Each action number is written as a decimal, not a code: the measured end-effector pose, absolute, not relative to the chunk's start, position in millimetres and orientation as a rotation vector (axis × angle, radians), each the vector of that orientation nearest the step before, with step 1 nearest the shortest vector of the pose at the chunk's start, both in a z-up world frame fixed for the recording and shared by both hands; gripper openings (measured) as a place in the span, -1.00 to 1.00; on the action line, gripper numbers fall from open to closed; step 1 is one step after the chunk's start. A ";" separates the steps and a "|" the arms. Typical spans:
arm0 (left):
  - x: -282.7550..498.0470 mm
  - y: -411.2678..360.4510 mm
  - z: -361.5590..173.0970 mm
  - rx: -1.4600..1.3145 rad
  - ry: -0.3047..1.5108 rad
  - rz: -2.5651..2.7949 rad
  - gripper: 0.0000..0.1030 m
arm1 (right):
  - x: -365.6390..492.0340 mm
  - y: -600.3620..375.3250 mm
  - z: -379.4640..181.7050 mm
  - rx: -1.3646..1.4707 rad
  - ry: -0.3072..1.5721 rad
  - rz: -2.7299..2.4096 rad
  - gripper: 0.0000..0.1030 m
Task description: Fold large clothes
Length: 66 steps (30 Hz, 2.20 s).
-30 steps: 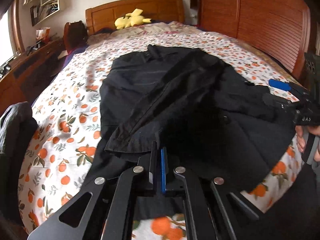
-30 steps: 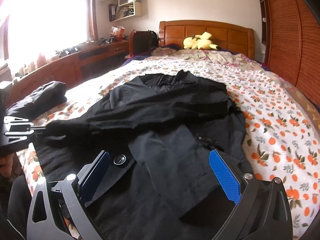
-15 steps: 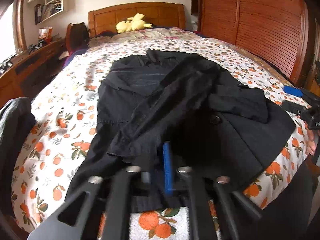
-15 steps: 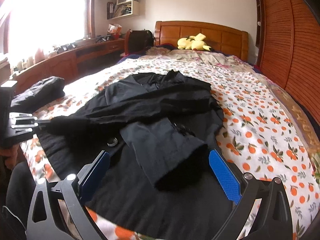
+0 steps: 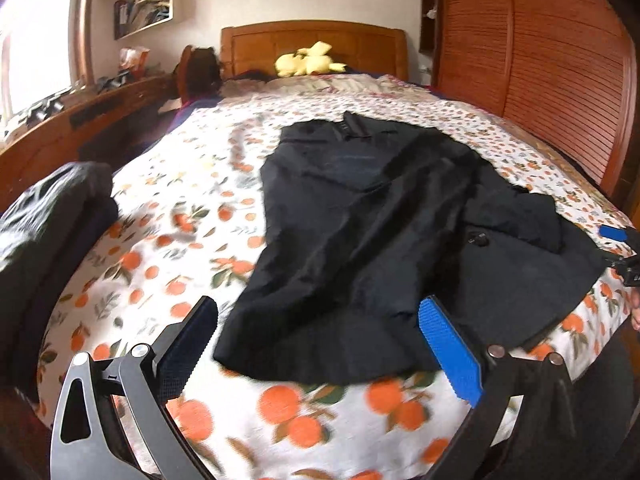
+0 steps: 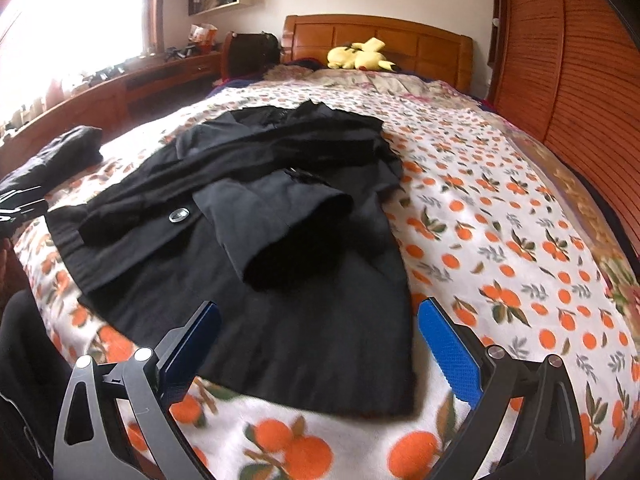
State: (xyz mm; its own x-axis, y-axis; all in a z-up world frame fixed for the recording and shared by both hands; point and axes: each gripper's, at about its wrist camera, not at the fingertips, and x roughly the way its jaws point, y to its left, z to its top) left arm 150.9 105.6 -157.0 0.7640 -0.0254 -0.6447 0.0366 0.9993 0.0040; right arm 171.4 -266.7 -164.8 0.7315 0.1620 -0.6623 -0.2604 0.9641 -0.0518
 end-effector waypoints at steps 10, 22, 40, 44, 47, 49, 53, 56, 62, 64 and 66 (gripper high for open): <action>146.2 143.6 -175.2 -0.004 0.738 0.028 0.96 | 182.0 -289.5 -177.3 -0.112 0.810 0.215 -0.16; 153.8 145.9 -193.7 -0.008 0.785 0.037 0.96 | 180.0 -284.1 -171.0 -0.095 0.803 0.266 -0.54; 163.4 144.9 -200.0 -0.011 0.805 0.013 0.13 | 181.7 -274.7 -177.5 -0.146 0.799 0.255 -0.67; 168.6 145.5 -202.2 -0.043 0.812 -0.024 -0.16 | 181.9 -271.5 -176.7 -0.150 0.793 0.254 -0.68; 171.4 145.0 -204.2 -0.049 0.819 -0.025 -0.16 | 183.8 -271.7 -181.8 -0.148 0.809 0.244 -0.67; 172.1 144.9 -204.3 -0.053 0.820 -0.028 -0.28 | 185.2 -273.2 -184.9 -0.137 0.820 0.241 -0.64; 173.6 141.7 -200.9 -0.055 0.832 -0.039 -0.86 | 184.5 -272.3 -184.5 -0.144 0.811 0.245 -0.69; 170.8 135.8 -189.3 -0.032 0.807 -0.040 -0.89 | 181.7 -270.8 -180.1 -0.154 0.784 0.244 -0.77; 163.5 131.8 -155.3 -0.035 0.736 -0.044 -0.90 | 174.9 -268.4 -162.6 -0.170 0.723 0.255 -0.85; 160.0 130.0 -141.7 -0.042 0.704 -0.046 -0.91 | 172.4 -267.1 -154.0 -0.171 0.702 0.263 -0.86; 156.9 126.8 -126.6 -0.047 0.675 -0.053 -0.91 | 168.1 -267.0 -140.4 -0.162 0.664 0.267 -0.87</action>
State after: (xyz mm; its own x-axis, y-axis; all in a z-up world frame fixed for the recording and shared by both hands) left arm 156.9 126.8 -126.6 0.7795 -0.0643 -0.6230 0.0337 0.9976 -0.0607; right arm 168.1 -267.0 -140.4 0.7556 0.1921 -0.6262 -0.2946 0.9536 -0.0629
